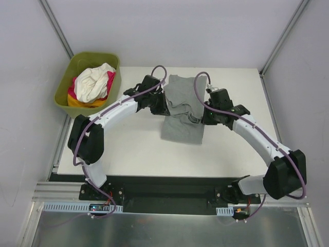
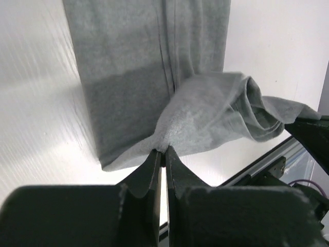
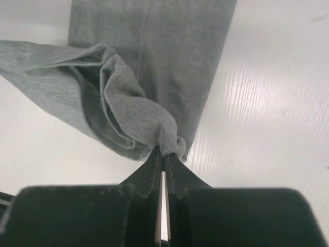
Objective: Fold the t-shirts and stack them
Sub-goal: Fold the folded rectangular tshirt in 1/3 of the way
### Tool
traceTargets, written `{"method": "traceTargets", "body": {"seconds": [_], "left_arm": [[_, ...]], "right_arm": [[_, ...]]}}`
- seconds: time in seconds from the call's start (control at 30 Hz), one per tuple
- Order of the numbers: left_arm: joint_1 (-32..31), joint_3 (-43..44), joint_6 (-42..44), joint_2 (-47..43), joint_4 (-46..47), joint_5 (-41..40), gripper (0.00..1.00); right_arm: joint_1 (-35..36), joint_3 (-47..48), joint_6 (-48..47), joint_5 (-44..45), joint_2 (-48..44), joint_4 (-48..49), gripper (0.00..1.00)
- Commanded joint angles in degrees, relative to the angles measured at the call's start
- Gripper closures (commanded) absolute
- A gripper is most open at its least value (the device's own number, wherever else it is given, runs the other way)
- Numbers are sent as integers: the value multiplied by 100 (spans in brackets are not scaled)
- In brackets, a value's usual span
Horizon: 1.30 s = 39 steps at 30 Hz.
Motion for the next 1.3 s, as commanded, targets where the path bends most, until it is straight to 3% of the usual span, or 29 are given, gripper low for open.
{"method": "traceTargets", "body": {"seconds": [0.0, 0.37, 0.5, 0.67, 0.77, 0.83, 0.87, 0.9, 1.0, 1.27], "left_arm": [[197, 616, 254, 339, -6, -2, 100], [487, 1856, 447, 1596, -111, -274, 99], [548, 2111, 491, 1904, -191, -486, 90], [549, 2532, 552, 2413, -287, -372, 86], [549, 2796, 605, 2642, -366, -512, 82], [549, 2945, 605, 2713, -445, -670, 72], [549, 2964, 605, 2678, -524, -679, 61], [549, 2938, 605, 2617, -525, -679, 37], [540, 2674, 605, 2274, -525, -740, 2], [443, 1076, 438, 949, -516, -715, 1]], "right_arm": [[-270, 748, -392, -354, 620, 295, 99], [-947, 1802, -304, -486, 2088, 559, 98], [-1114, 2163, -278, -574, 2563, 576, 97], [-1211, 2410, -278, -618, 3081, 594, 90], [-1281, 2691, -269, -767, 3432, 498, 76], [-1281, 2910, -295, -785, 3521, 269, 52], [-1281, 2911, -313, -803, 3487, 251, 34], [-1281, 2903, -348, -829, 3426, 242, 1], [-1281, 2701, -401, -916, 3102, 251, 1], [-1255, 1111, -610, -1804, 1853, 936, 3]]}}
